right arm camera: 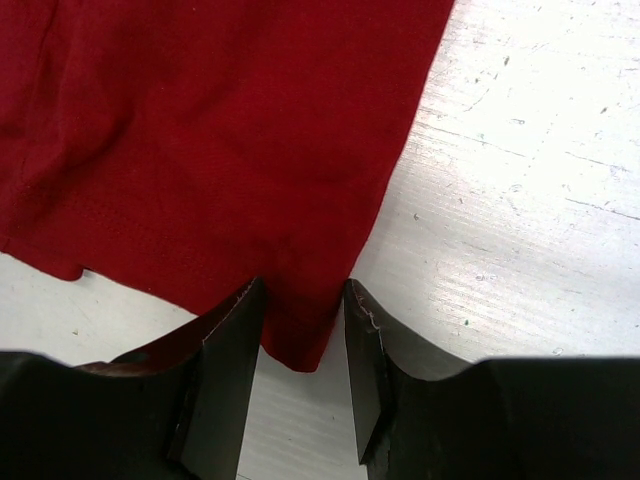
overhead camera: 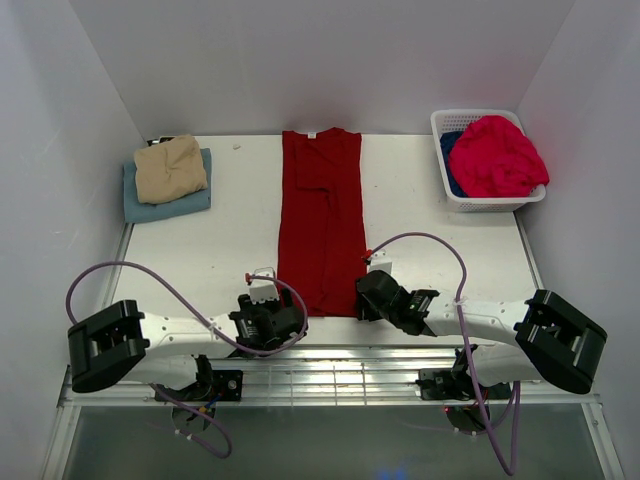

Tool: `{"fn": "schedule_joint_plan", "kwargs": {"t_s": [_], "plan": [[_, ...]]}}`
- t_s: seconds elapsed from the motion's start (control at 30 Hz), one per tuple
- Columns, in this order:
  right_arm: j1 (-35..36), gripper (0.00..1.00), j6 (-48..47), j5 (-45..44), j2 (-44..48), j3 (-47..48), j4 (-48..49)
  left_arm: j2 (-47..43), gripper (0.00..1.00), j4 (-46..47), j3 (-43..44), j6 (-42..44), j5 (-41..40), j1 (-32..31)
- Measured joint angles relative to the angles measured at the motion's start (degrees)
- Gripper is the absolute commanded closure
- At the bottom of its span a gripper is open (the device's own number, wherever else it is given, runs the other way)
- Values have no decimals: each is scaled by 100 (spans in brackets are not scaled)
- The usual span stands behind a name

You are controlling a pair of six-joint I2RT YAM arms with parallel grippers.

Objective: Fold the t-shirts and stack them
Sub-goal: Grab the bottom of the folded rectangular tshirt with both arms

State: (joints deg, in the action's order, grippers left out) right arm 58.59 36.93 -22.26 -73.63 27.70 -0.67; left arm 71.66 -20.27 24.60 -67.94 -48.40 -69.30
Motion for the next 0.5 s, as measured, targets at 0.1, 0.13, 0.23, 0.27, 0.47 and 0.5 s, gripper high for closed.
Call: {"fn": "schedule_joint_plan", "kwargs": {"t_s": [0.1,0.13,0.23,0.27,0.47,0.5], "plan": [[4,56,2,-7,-7,7,-4,-299,20,466,-262,356,133,157],[7,56,0,-11,-15,13,-7,-407,23,649,-365,487,190,234],[9,56,2,-15,-55,48,-26,-710,26,1209,-662,870,455,525],[9,56,0,-17,-68,63,-35,-782,28,1333,-721,951,562,621],[11,56,2,-31,-116,103,-46,-640,32,1504,-636,1207,874,883],[11,56,0,-35,-138,114,-44,-551,33,1469,-564,1220,890,890]]}}
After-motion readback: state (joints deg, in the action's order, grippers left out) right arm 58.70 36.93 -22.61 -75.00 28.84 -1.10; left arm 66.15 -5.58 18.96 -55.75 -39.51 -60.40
